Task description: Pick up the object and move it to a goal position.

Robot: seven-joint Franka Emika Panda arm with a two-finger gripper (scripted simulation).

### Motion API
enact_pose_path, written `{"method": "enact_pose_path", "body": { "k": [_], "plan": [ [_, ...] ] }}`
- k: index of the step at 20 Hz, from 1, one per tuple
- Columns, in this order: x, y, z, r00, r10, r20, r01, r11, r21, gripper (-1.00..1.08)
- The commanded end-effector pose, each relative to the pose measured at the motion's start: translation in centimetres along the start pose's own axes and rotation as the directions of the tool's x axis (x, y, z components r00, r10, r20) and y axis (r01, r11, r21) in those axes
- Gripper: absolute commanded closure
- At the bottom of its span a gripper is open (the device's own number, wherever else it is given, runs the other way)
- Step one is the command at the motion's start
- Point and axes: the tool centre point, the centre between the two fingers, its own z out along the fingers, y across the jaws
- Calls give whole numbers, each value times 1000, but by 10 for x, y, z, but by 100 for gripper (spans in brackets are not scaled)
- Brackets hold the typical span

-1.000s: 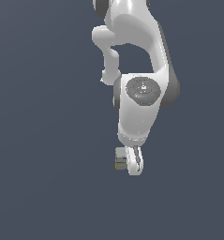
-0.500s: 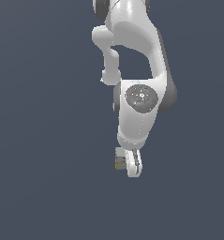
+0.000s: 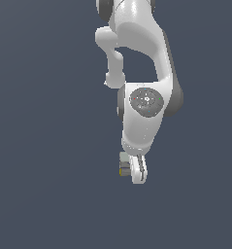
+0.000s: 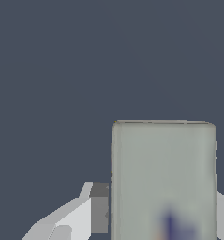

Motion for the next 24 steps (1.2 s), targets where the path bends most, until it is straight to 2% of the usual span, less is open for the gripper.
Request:
{"method": "enact_pose_path", "body": {
  "k": [1,9,24],
  "plan": [
    [0,0,-1,1000,0,0,0,1000,1,108],
    [-9,5,-28,1000,0,0,0,1000,1,108],
    [-50,23,-156,1000,0,0,0,1000,1,108]
  ]
}}
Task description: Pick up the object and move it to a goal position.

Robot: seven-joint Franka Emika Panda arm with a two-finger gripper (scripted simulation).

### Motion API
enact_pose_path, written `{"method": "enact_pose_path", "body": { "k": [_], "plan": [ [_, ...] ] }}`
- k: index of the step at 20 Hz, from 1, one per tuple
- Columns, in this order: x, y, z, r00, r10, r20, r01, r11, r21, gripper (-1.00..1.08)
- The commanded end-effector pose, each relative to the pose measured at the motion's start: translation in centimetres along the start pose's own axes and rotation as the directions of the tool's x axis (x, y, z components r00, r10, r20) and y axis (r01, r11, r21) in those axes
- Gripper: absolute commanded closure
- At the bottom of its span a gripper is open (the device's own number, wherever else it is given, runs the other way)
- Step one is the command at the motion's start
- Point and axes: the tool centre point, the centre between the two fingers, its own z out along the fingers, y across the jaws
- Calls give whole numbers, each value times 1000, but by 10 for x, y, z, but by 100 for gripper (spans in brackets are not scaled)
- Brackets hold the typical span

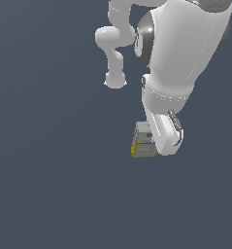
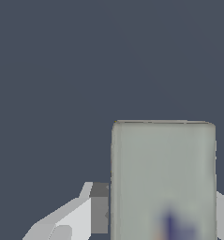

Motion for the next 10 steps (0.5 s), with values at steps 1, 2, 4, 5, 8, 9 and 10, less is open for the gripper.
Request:
{"method": "enact_pose_path", "body": {
  "k": [1,2,4,5,8,9,10],
  "plan": [
    [-5,2,-15,1000,1,0,-1,1000,-2,108],
    [-6,3,-20,1000,1,0,-1,1000,-2,108],
    [-9,3,-27,1000,1,0,-1,1000,-2,108],
    [-9,3,-29,1000,1,0,-1,1000,-2,108],
    [-11,3,-32,1000,1,0,-1,1000,-2,108],
    [-11,2,-32,1000,1,0,-1,1000,-2,108],
    [-11,2,-32,1000,1,0,-1,1000,-2,108]
  ]
}}
